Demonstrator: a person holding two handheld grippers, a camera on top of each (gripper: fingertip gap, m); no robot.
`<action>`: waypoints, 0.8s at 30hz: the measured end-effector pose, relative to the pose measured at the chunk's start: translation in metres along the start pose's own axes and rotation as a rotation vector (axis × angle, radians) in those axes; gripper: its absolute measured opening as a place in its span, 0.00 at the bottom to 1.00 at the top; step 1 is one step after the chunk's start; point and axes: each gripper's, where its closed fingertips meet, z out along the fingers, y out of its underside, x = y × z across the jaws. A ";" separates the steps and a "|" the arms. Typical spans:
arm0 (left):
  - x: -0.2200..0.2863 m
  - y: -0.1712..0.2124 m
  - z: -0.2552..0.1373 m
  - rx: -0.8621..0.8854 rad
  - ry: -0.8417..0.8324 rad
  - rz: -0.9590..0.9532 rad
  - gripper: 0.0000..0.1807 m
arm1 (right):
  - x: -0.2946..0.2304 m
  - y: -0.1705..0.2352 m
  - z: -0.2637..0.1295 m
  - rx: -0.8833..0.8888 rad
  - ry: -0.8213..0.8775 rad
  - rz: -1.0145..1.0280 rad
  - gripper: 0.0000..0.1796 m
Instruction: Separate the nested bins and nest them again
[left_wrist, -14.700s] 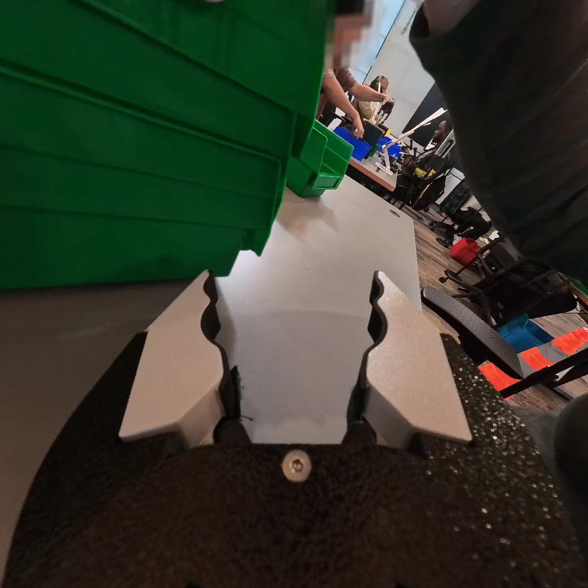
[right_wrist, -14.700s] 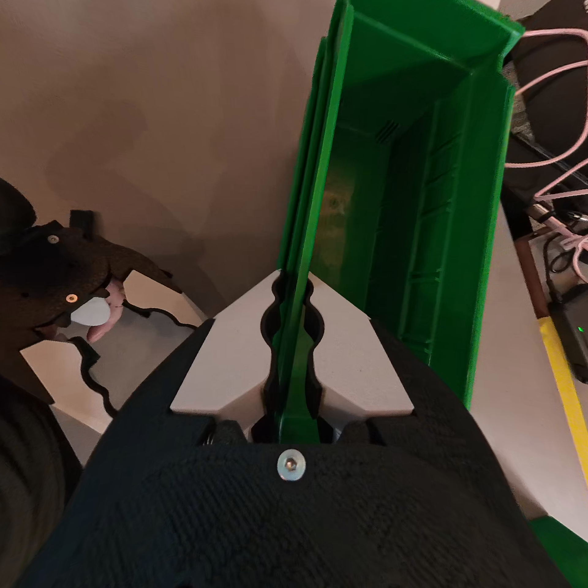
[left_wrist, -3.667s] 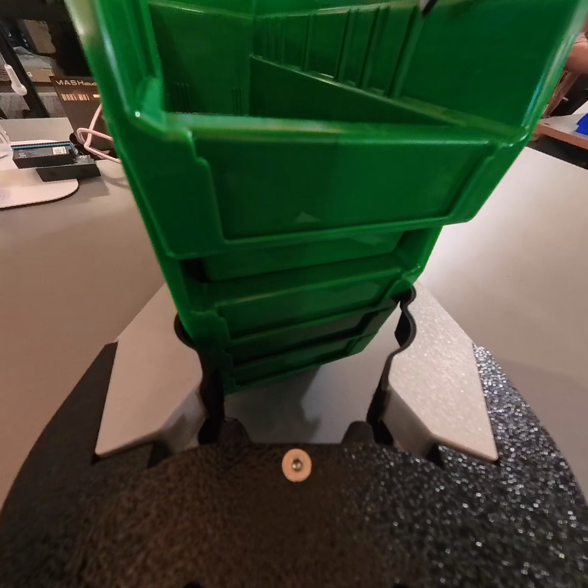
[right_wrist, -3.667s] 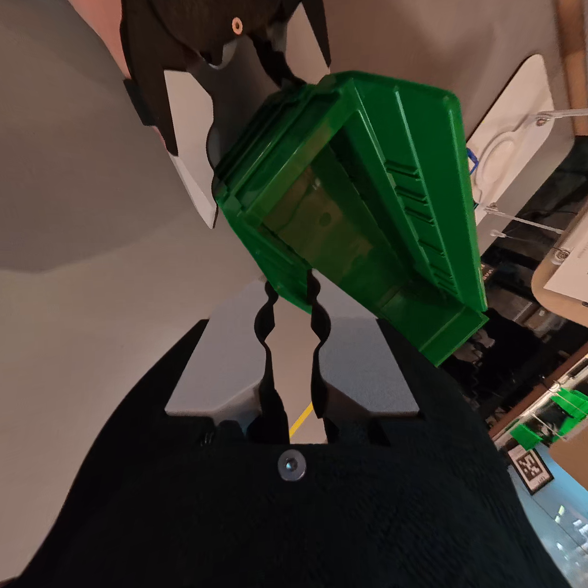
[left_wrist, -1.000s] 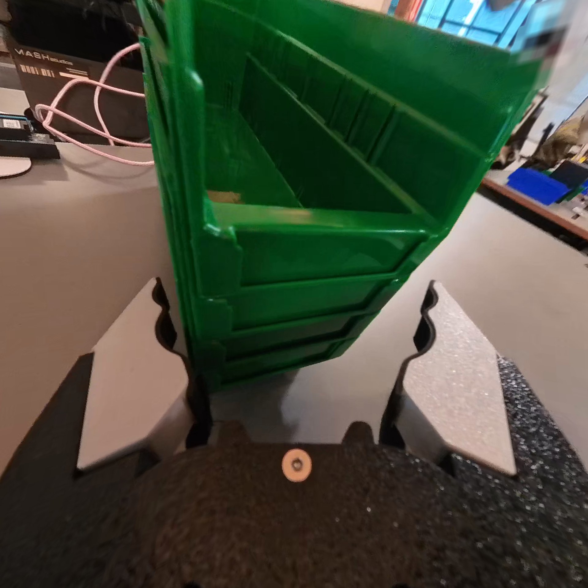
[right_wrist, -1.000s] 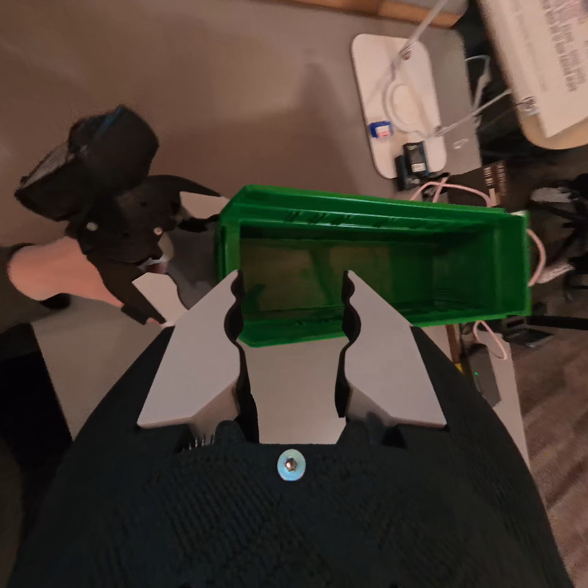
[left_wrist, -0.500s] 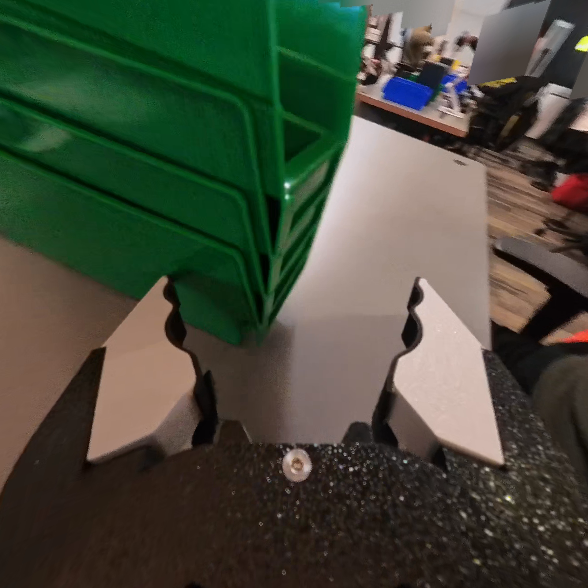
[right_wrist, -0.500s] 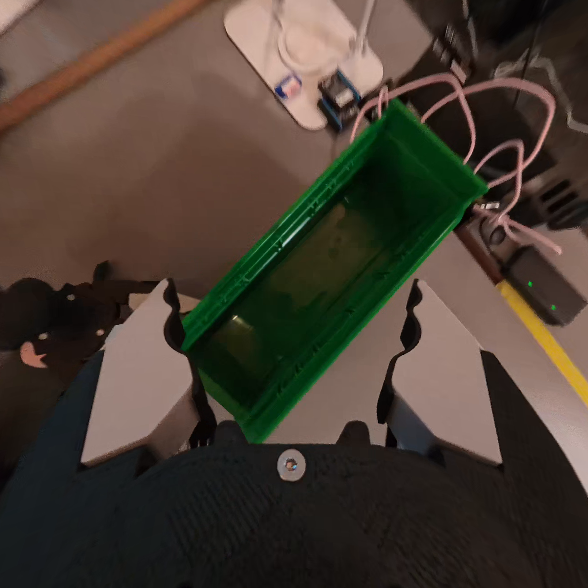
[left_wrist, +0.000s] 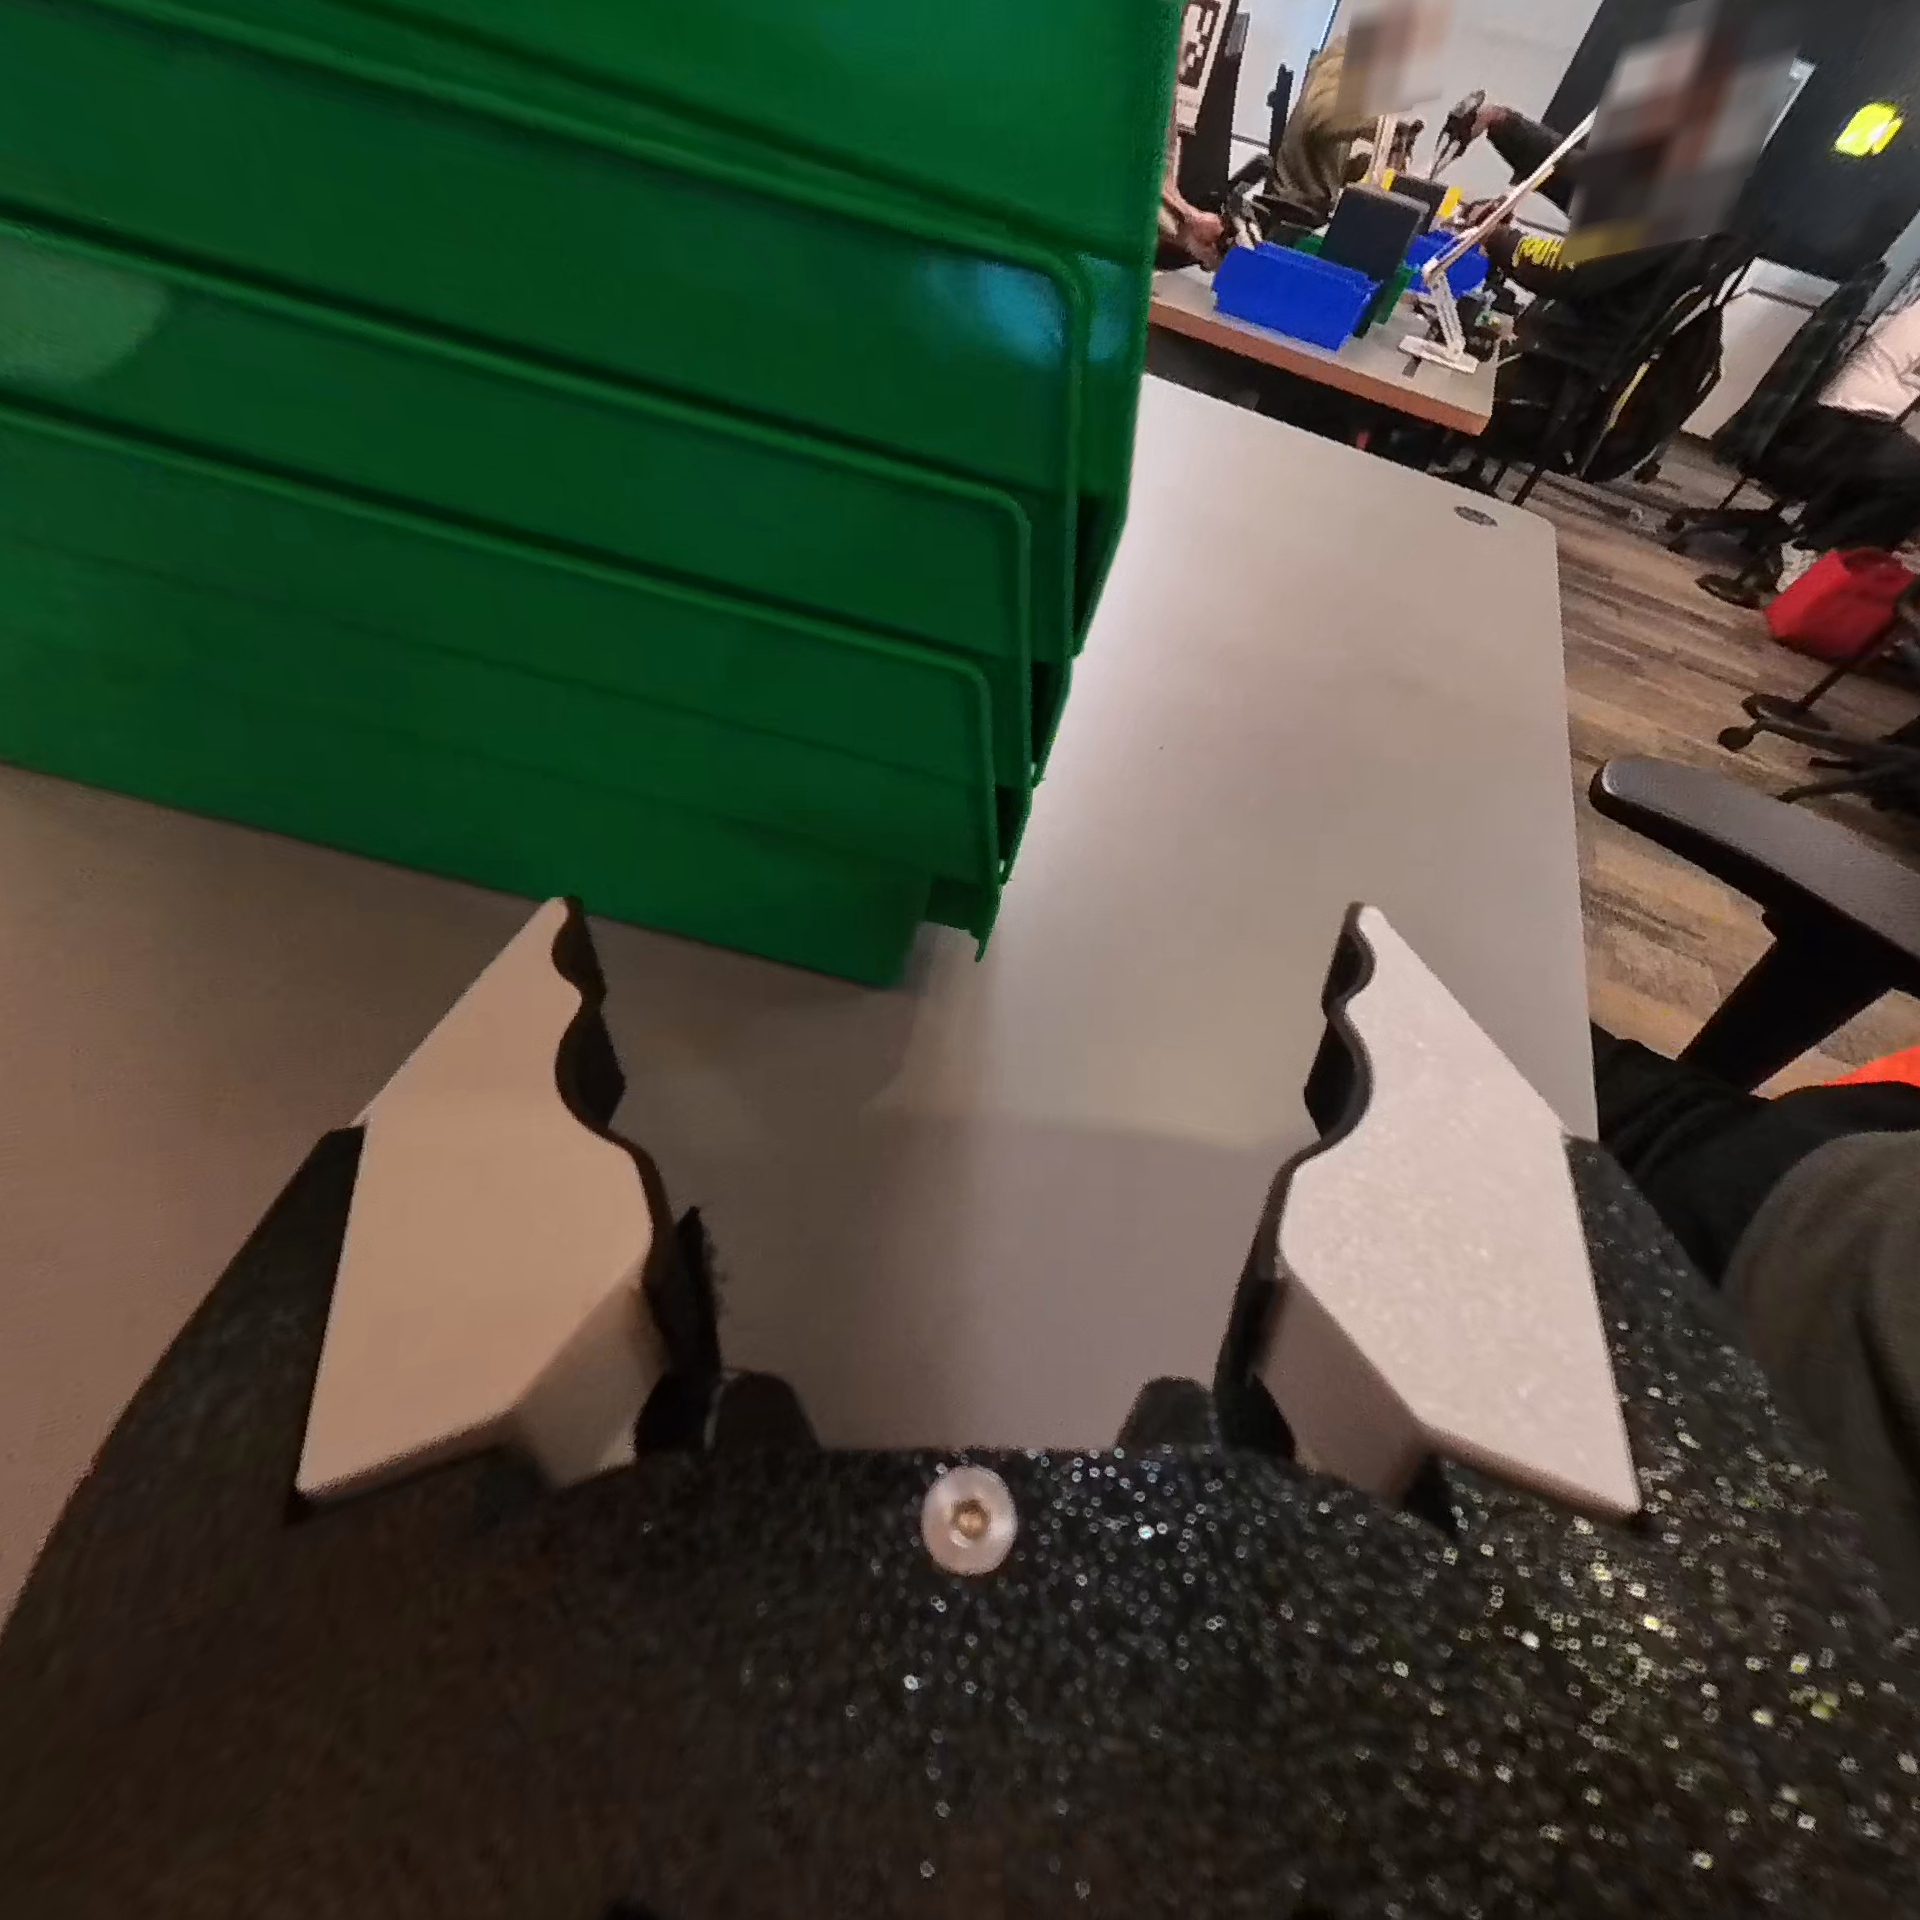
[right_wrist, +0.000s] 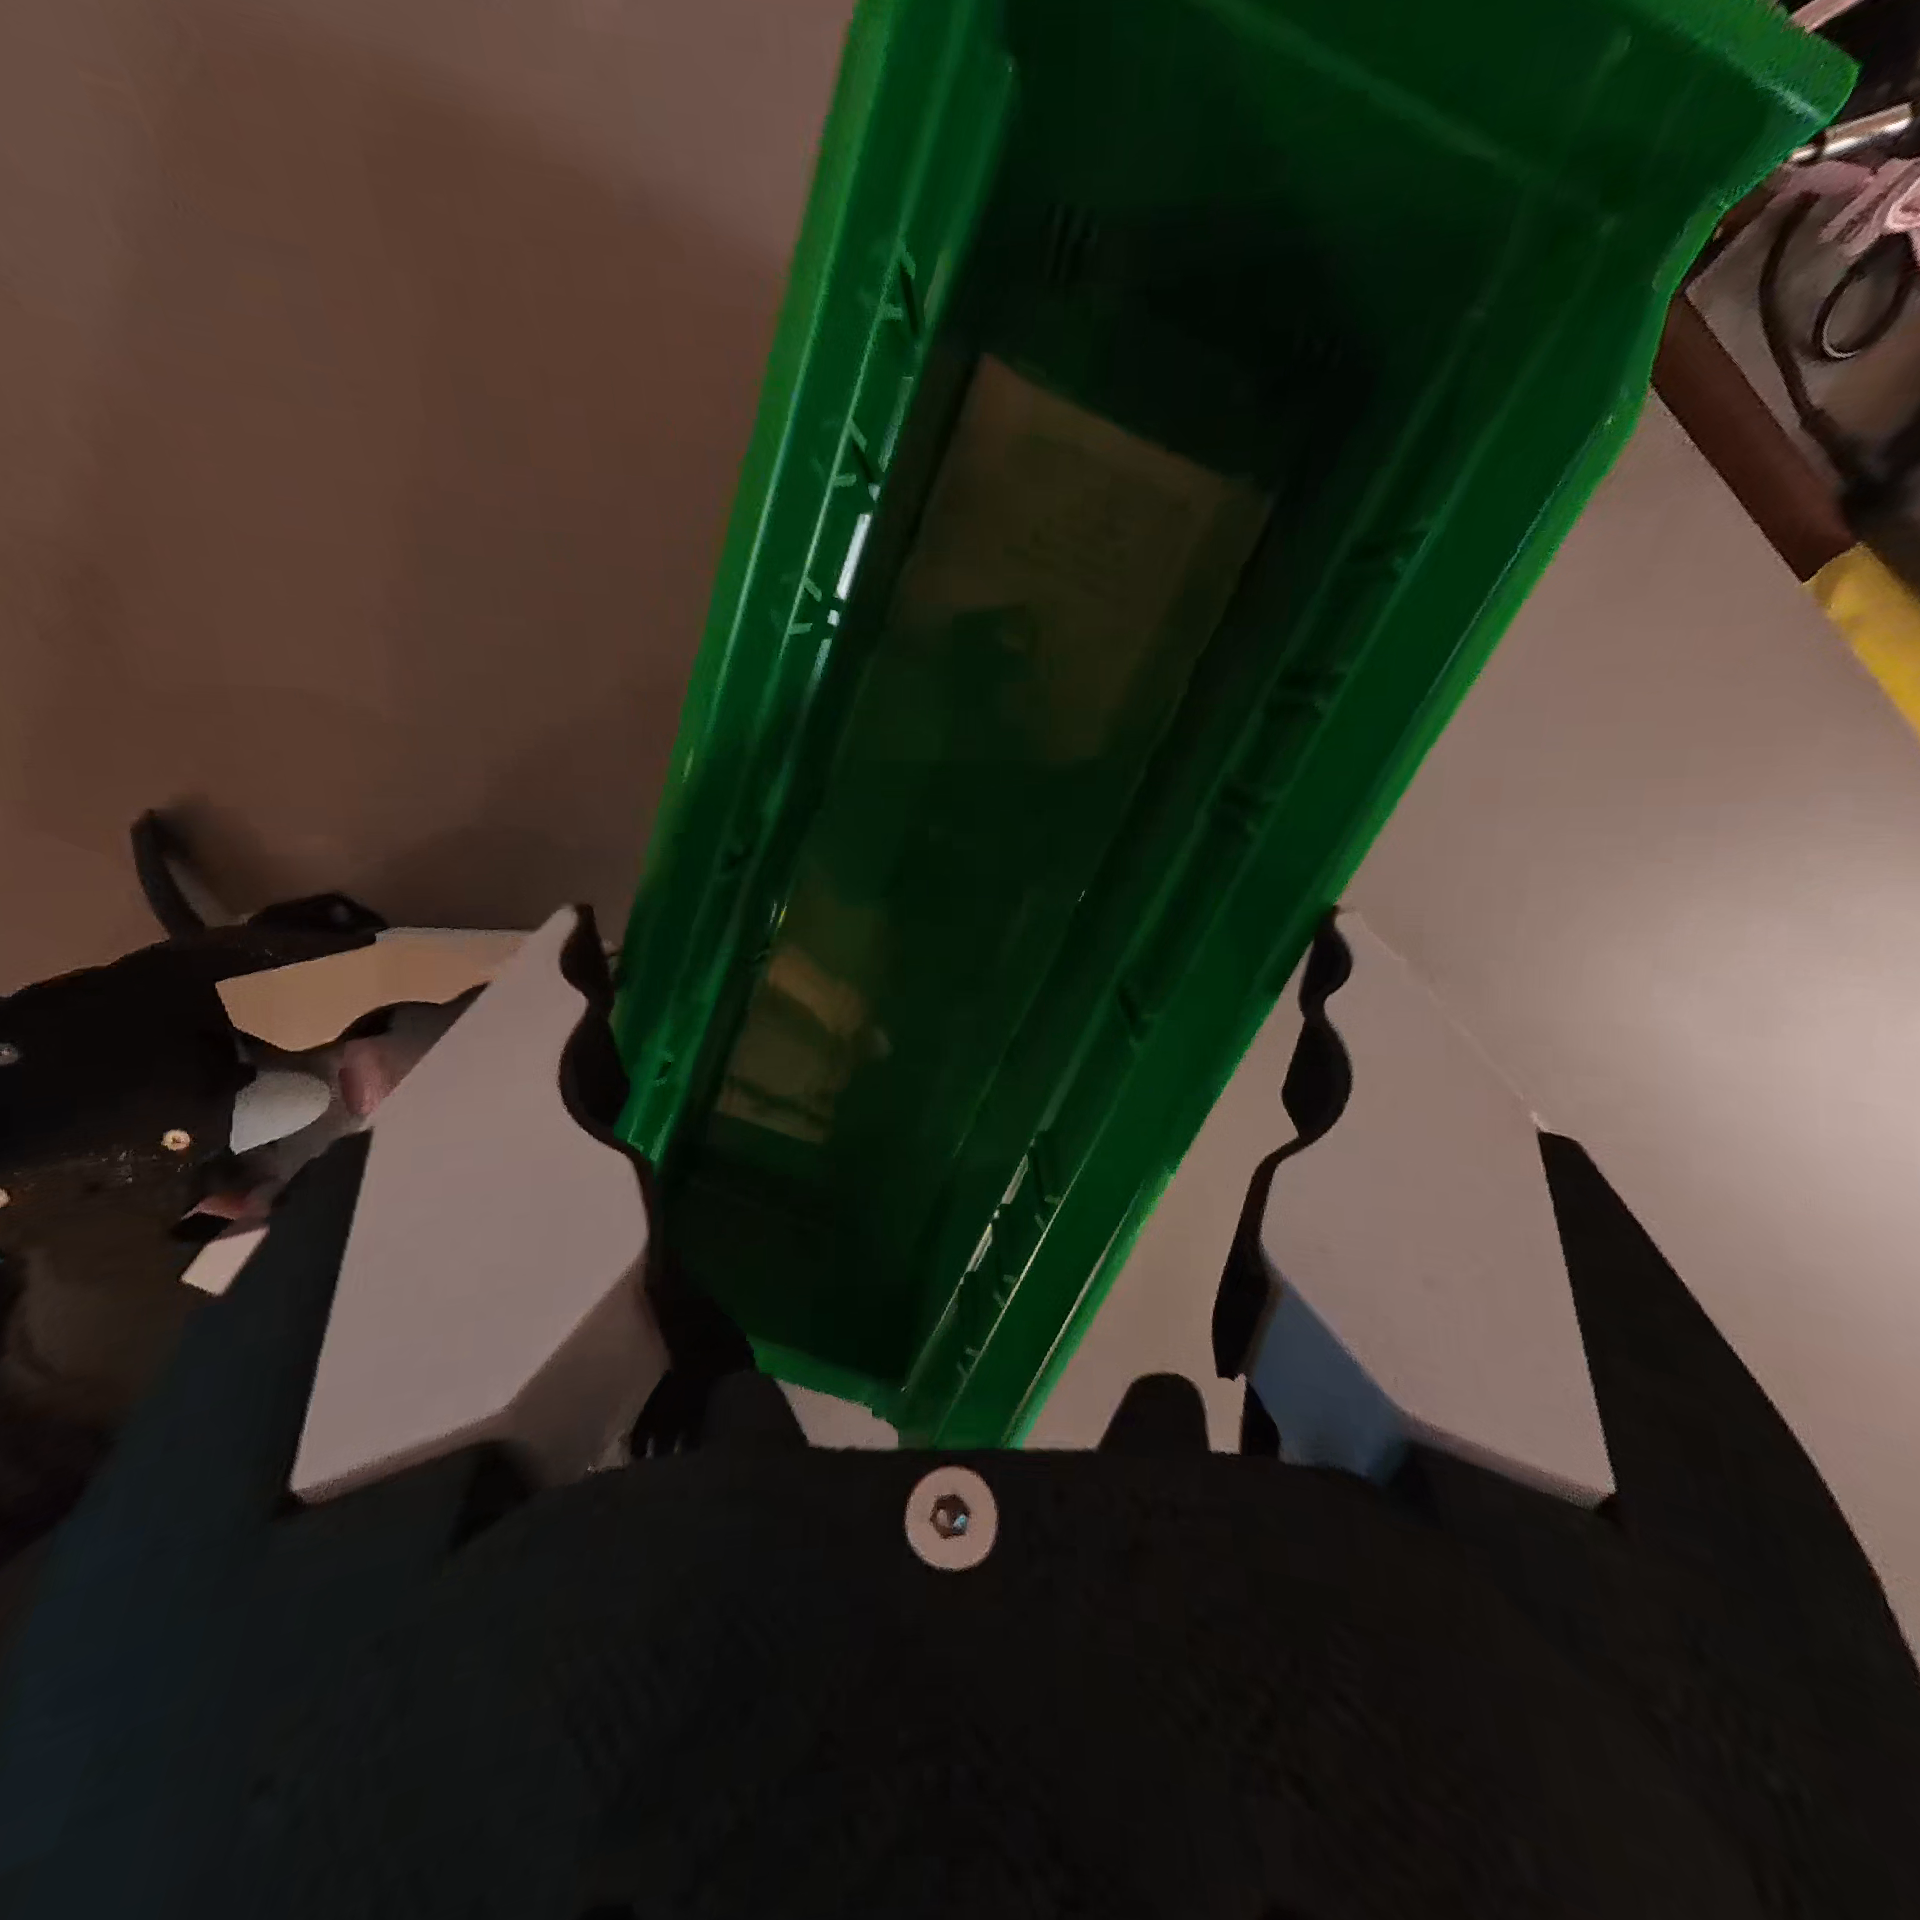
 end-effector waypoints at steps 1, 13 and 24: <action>-0.001 0.000 -0.001 0.005 -0.001 -0.006 0.74 | 0.000 0.000 -0.001 -0.007 0.003 -0.001 0.70; -0.005 -0.001 -0.007 0.028 0.012 -0.067 0.75 | -0.002 0.000 -0.019 -0.056 0.033 -0.072 0.56; -0.010 0.004 -0.006 0.010 -0.020 -0.067 0.76 | 0.016 -0.005 -0.119 0.114 0.028 -0.037 0.57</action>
